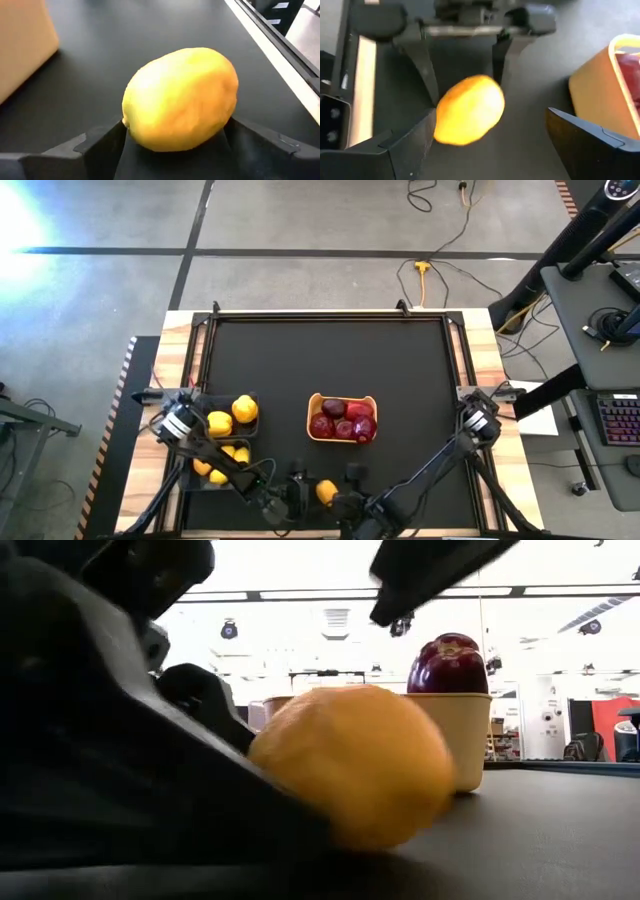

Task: Sort produce into baskets
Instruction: Put the yellow lemon into the bottom black transparent bin

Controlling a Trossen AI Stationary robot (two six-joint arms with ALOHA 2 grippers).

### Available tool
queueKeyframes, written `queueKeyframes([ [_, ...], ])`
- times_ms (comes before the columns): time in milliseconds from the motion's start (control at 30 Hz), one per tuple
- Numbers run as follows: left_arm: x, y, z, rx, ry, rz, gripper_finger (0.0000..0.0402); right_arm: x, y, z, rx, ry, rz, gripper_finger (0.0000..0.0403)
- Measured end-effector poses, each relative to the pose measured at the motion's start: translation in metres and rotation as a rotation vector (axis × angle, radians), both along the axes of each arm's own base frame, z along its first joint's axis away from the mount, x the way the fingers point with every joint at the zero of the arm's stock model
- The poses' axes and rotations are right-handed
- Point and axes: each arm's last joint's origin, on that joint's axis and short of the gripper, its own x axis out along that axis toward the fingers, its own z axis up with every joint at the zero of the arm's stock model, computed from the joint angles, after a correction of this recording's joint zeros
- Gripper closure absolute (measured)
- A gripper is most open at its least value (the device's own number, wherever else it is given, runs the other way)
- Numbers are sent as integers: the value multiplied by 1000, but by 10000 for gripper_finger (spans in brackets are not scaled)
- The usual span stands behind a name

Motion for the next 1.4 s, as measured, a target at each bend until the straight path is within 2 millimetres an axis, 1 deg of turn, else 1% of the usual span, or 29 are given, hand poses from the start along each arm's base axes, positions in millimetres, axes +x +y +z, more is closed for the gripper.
queueKeyframes([
  [167,15,-12,1,0,-26,-4,108,-3,6,20,-2,6,7,39],
  [267,21,-17,2,26,-19,-15,137,-6,8,28,5,8,-3,39],
  [333,25,-20,7,33,-13,-16,161,-9,8,31,6,21,-22,39],
  [467,27,-22,8,69,31,-13,200,-19,6,28,17,71,-114,39],
  [567,27,-22,7,76,61,-4,205,-30,2,20,50,175,-199,39],
  [633,27,-22,7,80,77,1,200,-38,-2,12,50,234,-259,39],
  [733,27,-21,7,94,83,17,182,-47,-10,-2,-3,284,-339,39],
  [833,24,-18,7,126,82,63,158,-54,-19,-15,-55,324,-394,39],
  [967,26,-14,9,109,81,95,120,-58,-25,-25,-90,344,-429,39],
  [1067,32,-11,7,58,47,114,91,-55,-25,-29,-56,323,-429,39],
  [1200,41,-13,-1,-10,21,66,62,-45,-18,-33,27,267,-376,39],
  [1300,48,-19,-4,-26,9,62,51,-40,-14,-33,66,237,-343,39],
  [1400,55,-21,-6,-25,1,72,50,-38,-12,-33,79,223,-319,39],
])
